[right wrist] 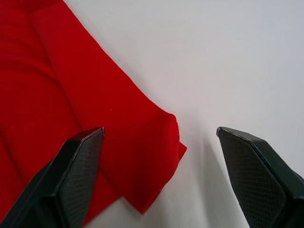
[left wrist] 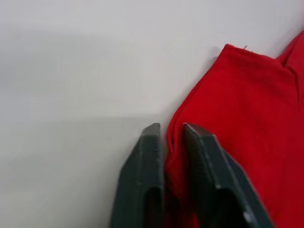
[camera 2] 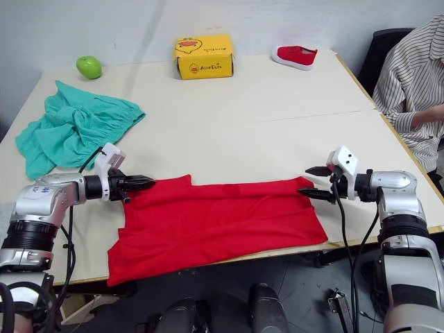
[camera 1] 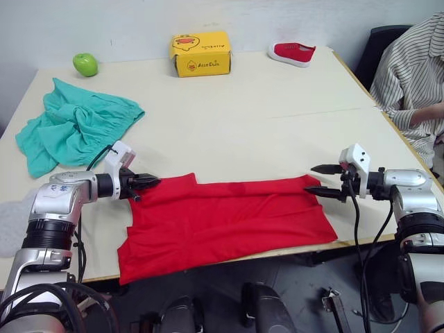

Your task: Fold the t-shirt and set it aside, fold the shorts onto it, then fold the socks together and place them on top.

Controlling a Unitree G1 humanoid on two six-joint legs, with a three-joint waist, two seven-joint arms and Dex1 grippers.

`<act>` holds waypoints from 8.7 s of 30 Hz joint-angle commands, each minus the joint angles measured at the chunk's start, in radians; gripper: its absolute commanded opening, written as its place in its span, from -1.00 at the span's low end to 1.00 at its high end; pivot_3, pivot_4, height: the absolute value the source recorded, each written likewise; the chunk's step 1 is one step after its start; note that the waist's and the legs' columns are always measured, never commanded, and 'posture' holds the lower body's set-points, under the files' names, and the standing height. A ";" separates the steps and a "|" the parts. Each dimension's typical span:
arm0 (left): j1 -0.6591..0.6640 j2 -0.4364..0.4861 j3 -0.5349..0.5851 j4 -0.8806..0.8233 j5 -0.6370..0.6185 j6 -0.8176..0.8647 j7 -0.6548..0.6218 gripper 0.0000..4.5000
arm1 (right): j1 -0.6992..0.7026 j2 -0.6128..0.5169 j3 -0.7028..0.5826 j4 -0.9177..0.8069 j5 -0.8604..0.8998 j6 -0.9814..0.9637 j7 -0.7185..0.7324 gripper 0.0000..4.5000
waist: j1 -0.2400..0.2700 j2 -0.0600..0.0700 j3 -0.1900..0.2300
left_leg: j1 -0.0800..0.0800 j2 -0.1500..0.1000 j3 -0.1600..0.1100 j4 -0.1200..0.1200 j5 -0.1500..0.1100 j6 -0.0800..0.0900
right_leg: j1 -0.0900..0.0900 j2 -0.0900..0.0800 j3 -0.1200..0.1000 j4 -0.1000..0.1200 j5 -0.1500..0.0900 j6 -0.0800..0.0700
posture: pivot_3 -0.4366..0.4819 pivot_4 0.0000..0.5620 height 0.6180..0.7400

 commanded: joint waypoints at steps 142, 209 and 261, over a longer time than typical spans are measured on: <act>0.189 0.049 0.123 0.068 0.104 -0.732 -0.176 0.06 | 0.244 0.075 -0.050 -0.326 0.131 -0.283 -0.092 -1.00 | 0.001 0.000 0.000 | 0.001 0.001 0.000 0.000 0.000 0.001 | 0.000 0.000 -0.001 -0.001 0.000 0.000 | -0.05 -0.47 1.00; 0.855 0.303 0.394 -0.477 -0.514 -0.455 -0.024 0.17 | 0.845 -0.354 -0.142 -0.952 0.792 0.210 -0.259 0.32 | 0.006 0.000 -0.001 | 0.004 0.009 0.001 -0.001 -0.003 0.001 | 0.001 -0.001 0.000 -0.006 -0.001 -0.002 | -0.05 -0.47 1.00; 0.647 -0.018 0.231 -0.695 -0.266 -0.415 -0.127 0.77 | 0.154 -0.127 0.097 -0.345 0.139 0.312 -0.019 0.90 | 0.024 -0.007 -0.016 | 0.003 0.010 0.001 0.000 -0.004 -0.003 | 0.000 0.003 -0.003 -0.007 -0.003 -0.009 | -0.05 -0.47 1.00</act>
